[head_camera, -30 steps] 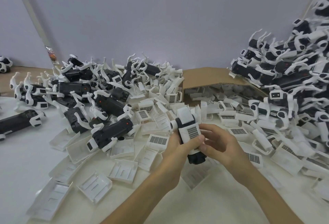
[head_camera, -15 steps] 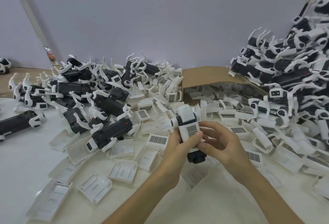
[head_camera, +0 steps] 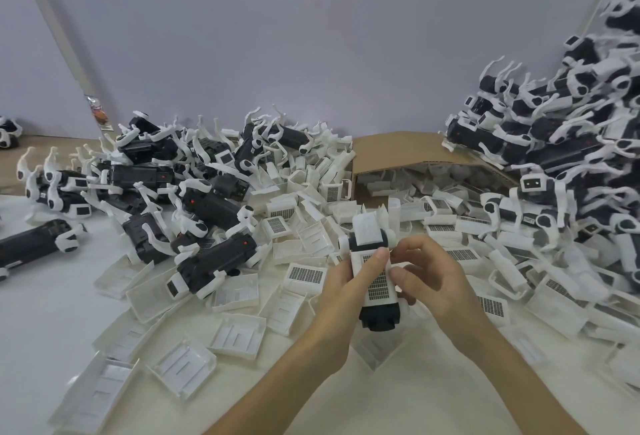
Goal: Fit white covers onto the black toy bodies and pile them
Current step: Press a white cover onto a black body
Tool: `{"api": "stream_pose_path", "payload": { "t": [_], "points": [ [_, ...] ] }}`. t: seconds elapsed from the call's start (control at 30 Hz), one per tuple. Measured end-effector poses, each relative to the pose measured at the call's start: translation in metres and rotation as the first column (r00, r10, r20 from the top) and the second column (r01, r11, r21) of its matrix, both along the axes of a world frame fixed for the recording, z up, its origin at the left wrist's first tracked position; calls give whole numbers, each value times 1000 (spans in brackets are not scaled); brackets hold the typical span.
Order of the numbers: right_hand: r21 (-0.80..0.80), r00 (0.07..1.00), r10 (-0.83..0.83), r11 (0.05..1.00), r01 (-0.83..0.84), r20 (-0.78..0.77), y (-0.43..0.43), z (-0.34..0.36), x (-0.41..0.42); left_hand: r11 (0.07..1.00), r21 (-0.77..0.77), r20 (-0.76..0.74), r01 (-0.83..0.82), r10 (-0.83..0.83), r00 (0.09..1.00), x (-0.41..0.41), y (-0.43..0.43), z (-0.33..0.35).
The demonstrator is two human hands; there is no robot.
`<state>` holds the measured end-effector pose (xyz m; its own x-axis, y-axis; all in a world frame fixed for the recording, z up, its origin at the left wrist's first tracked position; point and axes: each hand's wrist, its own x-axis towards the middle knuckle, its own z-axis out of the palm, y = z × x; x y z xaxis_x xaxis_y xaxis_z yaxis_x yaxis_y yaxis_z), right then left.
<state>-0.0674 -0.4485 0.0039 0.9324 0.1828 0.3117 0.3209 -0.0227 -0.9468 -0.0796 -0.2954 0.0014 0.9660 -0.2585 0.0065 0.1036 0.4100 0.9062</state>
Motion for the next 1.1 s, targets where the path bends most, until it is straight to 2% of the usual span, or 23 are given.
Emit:
{"api": "stream_pose_path", "payload": {
  "t": [0.4,0.67,1.1],
  "points": [
    [-66,999,-7,998,4,-35,-2,-2,3,998,-20,-92,-52,50,994,2,-5,-5],
    [-8,998,47,999,-47,-41,1,-5,9,1000,13,-78,-12,13,997,2,3,-2],
    [-27,998,65,997,-66,-26,-2,-5,11,999,19,-95,-30,32,995,3,0,-3]
  ]
}}
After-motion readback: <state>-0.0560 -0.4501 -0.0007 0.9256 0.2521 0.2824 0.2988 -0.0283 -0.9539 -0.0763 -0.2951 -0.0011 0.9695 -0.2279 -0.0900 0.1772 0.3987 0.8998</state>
